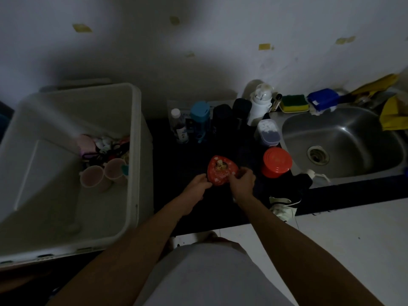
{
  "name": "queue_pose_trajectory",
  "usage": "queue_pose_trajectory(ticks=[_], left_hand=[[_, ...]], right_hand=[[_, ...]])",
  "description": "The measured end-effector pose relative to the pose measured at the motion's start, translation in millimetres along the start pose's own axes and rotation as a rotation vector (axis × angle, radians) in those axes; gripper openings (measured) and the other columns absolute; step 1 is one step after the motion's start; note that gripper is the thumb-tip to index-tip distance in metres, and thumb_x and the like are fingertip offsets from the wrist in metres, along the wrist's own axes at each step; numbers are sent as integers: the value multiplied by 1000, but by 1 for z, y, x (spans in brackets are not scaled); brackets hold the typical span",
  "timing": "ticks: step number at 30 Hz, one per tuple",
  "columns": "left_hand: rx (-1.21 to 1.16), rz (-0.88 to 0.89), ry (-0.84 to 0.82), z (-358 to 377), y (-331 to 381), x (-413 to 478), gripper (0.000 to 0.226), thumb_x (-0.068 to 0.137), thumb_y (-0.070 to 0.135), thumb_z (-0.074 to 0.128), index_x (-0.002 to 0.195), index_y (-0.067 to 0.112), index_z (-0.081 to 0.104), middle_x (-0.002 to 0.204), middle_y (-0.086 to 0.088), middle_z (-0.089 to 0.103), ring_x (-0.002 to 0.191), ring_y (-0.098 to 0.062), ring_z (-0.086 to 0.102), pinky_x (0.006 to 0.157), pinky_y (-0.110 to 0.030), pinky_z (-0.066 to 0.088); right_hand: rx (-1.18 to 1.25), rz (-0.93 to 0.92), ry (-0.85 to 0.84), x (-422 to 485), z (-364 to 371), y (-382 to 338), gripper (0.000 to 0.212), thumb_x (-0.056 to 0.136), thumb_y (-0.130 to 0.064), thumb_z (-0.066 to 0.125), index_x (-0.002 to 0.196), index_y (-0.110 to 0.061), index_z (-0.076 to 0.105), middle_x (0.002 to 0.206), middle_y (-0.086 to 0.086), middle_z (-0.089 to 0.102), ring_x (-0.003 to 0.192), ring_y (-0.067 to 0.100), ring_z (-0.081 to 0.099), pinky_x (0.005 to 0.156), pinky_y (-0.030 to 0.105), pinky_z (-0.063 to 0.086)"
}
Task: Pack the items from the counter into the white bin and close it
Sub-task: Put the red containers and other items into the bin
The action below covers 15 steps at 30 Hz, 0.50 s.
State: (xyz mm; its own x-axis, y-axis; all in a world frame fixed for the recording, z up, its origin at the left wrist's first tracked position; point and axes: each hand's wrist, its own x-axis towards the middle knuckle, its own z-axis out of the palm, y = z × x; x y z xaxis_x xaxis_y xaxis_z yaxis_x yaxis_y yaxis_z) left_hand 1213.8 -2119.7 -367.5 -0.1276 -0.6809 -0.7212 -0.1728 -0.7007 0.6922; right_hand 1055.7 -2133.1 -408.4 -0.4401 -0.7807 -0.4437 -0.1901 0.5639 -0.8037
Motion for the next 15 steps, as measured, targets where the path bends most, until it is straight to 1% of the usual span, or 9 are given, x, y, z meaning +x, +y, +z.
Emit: queue_pose_trajectory(ticks=[2,3,4,6,7,8,10,12,15], left_hand=[[-6,4,-8,5,4,3,51,96,28,54,144,27,36,133,12,45,108,-4,47,93,-30,36],[-7,-2,-20,6,6,4,46,94,31,56,138,31,41,127,14,47,102,-1,49,87,-29,37],[-11,-17,-32,8,7,6,41,92,34,58,131,33,45,124,14,50,98,1,49,83,-28,38],[-30,-61,-43,10,8,13,40,89,37,61,126,33,47,123,10,54,96,0,49,82,-29,38],[-36,-77,-47,11,10,16,43,87,37,63,127,32,47,121,9,55,96,-1,49,84,-30,37],[-39,-83,-47,10,12,19,47,85,37,64,128,30,47,118,10,56,96,-2,50,84,-30,38],[-63,-100,-30,8,14,23,53,82,36,66,129,24,46,113,8,58,97,-6,54,76,-28,40],[-100,-134,9,8,13,26,52,84,30,65,131,15,49,115,-1,63,99,-15,59,71,-29,45],[-136,-170,92,13,8,26,51,85,26,65,131,8,54,119,-14,63,104,-27,64,87,-40,56]], right_hand=[[-11,-25,-91,6,-3,0,69,86,-23,68,145,-7,36,145,15,38,131,30,43,111,47,39],[16,-12,-148,6,-3,0,73,88,-26,68,149,-9,32,147,14,39,133,28,43,110,45,39],[58,6,-201,6,-2,-1,73,89,-28,67,149,-10,31,147,13,42,130,26,46,107,40,42],[105,20,-265,8,-3,0,67,90,-28,67,147,-11,35,143,13,48,117,20,54,94,30,47],[93,19,-269,10,-3,2,67,89,-28,68,146,-12,36,143,14,47,116,21,55,94,30,49],[69,26,-272,12,-3,3,69,89,-30,67,147,-12,35,145,14,43,119,24,54,98,35,49],[-9,79,-295,14,-5,8,76,86,-41,67,148,-13,34,145,10,34,122,30,51,104,42,47],[-33,127,-327,13,-7,18,76,82,-50,69,142,-13,41,140,10,38,116,28,56,99,42,51],[54,115,-320,5,-7,26,58,83,-47,70,127,-16,48,132,16,48,106,25,61,89,39,57]])
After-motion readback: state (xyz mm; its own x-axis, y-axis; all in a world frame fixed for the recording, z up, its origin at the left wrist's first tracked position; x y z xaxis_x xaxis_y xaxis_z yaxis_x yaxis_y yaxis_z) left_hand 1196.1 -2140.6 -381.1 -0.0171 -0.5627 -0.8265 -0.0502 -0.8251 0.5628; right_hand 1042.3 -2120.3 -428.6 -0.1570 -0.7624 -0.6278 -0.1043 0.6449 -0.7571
